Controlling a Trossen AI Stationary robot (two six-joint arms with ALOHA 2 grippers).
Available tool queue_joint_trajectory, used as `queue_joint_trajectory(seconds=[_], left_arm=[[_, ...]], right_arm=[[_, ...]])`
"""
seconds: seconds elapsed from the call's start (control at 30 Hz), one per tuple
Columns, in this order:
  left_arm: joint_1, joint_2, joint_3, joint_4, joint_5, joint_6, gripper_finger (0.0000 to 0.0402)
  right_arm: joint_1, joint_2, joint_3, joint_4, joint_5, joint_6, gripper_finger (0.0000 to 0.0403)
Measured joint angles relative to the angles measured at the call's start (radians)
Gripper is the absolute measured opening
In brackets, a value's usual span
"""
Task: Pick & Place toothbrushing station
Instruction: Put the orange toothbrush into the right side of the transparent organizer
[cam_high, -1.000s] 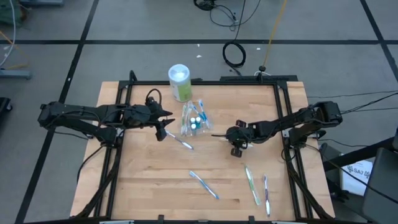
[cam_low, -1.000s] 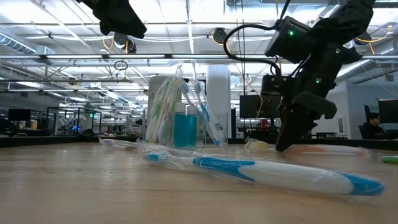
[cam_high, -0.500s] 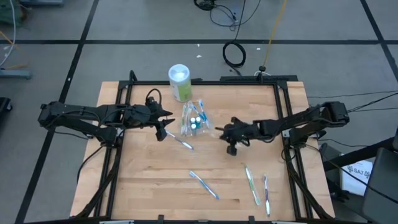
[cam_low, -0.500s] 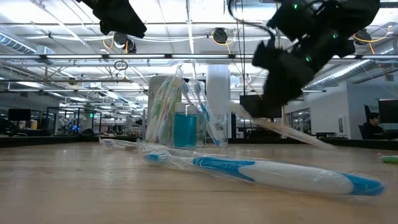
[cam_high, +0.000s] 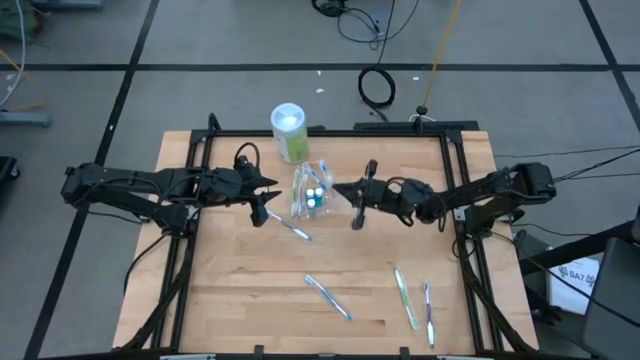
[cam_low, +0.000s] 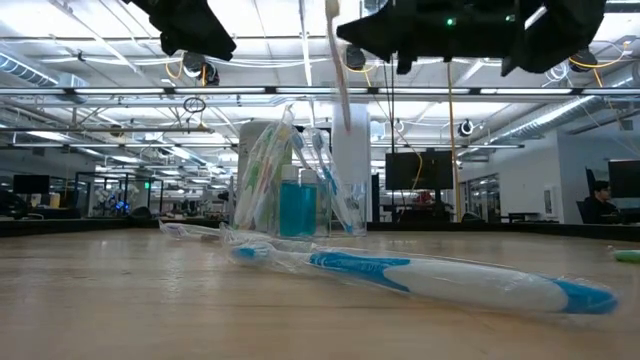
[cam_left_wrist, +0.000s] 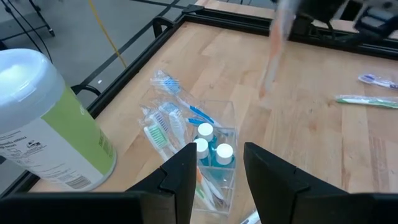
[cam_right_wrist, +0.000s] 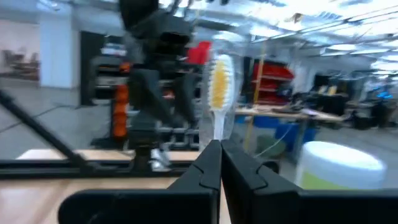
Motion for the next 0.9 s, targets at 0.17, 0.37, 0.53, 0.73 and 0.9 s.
queue_joint_trajectory(seconds=[0.17, 0.37, 0.53, 0.73, 0.9], left_arm=[[0.001, 0.0, 0.0, 0.0, 0.0, -0.002, 0.0141], [0.001, 0.0, 0.0, 0.0, 0.0, -0.001, 0.0141], [0.001, 0.0, 0.0, 0.0, 0.0, 0.0, 0.0141], [0.001, 0.0, 0.0, -0.003, 0.0, 0.001, 0.0141], [0.001, 0.0, 0.0, -0.003, 0.0, 0.001, 0.0141]], right_arm=[[-0.042, 0.081, 0.0, 0.096, 0.066, -0.009, 0.0001], [-0.09, 0.189, 0.0, 0.112, 0.122, 0.027, 0.0001], [-0.097, 0.256, 0.0, 0.111, 0.209, 0.097, 0.0001], [-0.071, 0.282, 0.0, 0.063, 0.346, 0.127, 0.0], [-0.037, 0.282, 0.0, -0.029, 0.443, 0.13, 0.0]])
